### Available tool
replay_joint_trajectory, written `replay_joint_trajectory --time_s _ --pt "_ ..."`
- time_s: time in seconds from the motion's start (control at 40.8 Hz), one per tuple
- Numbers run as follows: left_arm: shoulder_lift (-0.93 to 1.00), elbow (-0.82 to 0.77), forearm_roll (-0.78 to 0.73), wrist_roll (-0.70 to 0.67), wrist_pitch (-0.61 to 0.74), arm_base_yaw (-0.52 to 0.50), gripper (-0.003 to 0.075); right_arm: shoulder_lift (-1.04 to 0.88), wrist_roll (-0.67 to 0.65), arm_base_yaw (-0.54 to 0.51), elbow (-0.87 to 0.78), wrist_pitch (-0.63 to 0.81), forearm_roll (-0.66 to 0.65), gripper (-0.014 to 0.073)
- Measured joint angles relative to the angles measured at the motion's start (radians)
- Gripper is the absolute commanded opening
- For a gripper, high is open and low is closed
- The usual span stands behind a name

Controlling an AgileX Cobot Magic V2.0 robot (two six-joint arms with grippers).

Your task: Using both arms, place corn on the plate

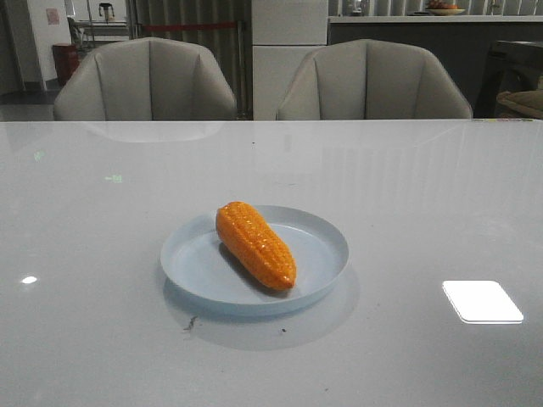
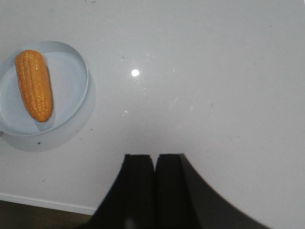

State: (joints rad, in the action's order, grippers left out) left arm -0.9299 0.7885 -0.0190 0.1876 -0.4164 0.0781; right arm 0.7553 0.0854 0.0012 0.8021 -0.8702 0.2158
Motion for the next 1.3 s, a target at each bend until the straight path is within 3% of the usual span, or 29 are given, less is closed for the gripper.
replay_joint_trajectory --time_s 0.344,0.957,1.153,1.301 --pt "0.000 0.000 0.000 0.000 0.000 0.000 0.0257 -0.113 0.000 0.000 -0.063 0.079 -0.059 0.0055" --pt "0.000 0.000 0.000 0.000 0.000 0.000 0.0257 -0.740 0.000 0.000 -0.664 0.670 -0.072 0.0055" --pt "0.000 0.000 0.000 0.000 0.000 0.000 0.0257 -0.765 0.000 0.000 -0.809 0.787 -0.072 0.0055" --pt "-0.002 0.000 0.000 0.000 0.000 0.000 0.0257 -0.765 0.000 0.000 -0.832 0.780 -0.072 0.0055"
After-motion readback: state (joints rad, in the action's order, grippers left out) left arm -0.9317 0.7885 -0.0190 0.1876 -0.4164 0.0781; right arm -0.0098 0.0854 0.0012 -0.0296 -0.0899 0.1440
